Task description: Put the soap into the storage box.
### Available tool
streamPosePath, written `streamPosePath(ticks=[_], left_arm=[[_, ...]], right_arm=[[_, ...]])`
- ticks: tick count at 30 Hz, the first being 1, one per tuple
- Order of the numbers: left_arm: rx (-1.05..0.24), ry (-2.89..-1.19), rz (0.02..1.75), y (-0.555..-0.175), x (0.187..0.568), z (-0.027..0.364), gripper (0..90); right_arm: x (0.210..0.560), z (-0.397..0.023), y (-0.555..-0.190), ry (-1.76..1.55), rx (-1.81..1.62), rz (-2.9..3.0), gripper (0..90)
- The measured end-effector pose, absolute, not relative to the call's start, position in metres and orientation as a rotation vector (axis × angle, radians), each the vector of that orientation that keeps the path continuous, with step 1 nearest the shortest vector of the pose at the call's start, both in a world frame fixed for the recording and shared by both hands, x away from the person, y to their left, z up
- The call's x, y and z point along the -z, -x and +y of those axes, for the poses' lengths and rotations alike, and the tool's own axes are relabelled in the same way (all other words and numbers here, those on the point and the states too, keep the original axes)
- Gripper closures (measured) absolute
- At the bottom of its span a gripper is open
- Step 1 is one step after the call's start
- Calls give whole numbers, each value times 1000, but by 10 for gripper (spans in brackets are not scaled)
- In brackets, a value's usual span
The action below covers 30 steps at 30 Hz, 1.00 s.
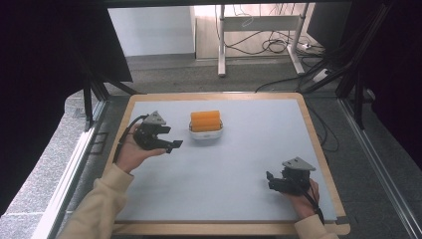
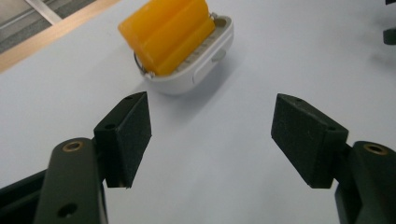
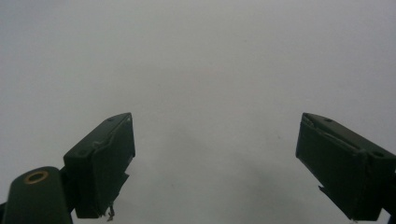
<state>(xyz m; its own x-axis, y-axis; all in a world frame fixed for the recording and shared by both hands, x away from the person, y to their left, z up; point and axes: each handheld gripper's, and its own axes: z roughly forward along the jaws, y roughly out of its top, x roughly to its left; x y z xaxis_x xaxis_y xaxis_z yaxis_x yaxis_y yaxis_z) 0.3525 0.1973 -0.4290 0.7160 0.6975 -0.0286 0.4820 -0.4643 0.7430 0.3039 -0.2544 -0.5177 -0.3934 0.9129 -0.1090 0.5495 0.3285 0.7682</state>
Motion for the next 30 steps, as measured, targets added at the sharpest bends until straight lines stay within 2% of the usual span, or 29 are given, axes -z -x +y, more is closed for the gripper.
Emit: streamPosePath(ticks=[10, 30], left_arm=[[-374, -2131, 942, -320, 455, 216, 273], [-361, -2134, 975, -315, 461, 226, 260]], right_arm=[[519, -254, -304, -1284, -868, 2062, 120], [518, -254, -303, -1246, -926, 2058, 125]])
